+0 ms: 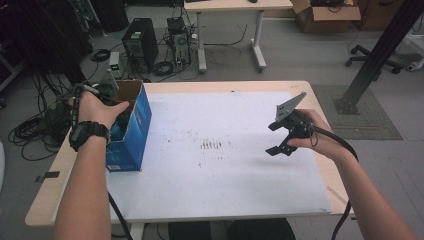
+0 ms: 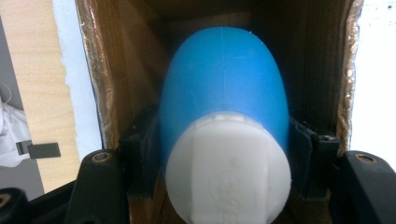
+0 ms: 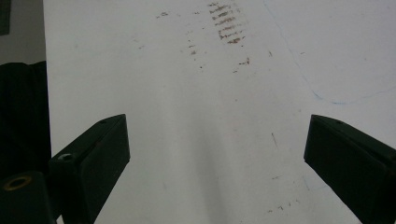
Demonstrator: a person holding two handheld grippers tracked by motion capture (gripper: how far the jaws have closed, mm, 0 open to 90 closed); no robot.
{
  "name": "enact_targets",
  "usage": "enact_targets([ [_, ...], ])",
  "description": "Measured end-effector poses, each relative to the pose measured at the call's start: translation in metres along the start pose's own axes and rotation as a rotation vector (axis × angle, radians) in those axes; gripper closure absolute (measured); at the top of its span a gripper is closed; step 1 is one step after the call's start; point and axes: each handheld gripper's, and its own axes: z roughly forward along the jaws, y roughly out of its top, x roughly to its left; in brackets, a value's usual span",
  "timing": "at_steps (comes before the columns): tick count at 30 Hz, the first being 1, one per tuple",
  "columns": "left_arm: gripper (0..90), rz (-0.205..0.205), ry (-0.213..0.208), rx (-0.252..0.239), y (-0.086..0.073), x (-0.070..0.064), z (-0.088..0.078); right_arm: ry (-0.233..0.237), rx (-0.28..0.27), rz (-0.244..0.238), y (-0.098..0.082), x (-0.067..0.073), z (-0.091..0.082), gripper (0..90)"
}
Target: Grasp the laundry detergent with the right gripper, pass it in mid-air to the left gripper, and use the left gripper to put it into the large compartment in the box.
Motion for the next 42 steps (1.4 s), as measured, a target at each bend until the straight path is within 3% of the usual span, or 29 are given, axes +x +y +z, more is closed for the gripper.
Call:
enact_targets([
  [15,32.9,0.011,0.0,-0.003,-0.001,-0.003,-0.004,0.002,0.0,-0.004,0.0,0.001,-0.001,7.2],
  [21,31.7,0.026,0.0,-0.029,-0.002,-0.004,-0.017,0.003,0.0,-0.002,0.001,0.002,-0.001,7.2],
  [29,30.8,0.055,0.018,-0.077,-0.005,-0.007,-0.048,-0.002,0.0,-0.002,0.003,0.005,-0.004,7.2],
  [34,29.8,0.108,0.023,-0.103,-0.007,-0.024,-0.064,-0.007,-0.007,-0.008,0.005,0.006,-0.008,7.2],
  [42,26.9,0.249,-0.007,-0.11,-0.007,-0.072,-0.068,-0.015,-0.01,-0.01,0.006,0.007,-0.012,7.2],
])
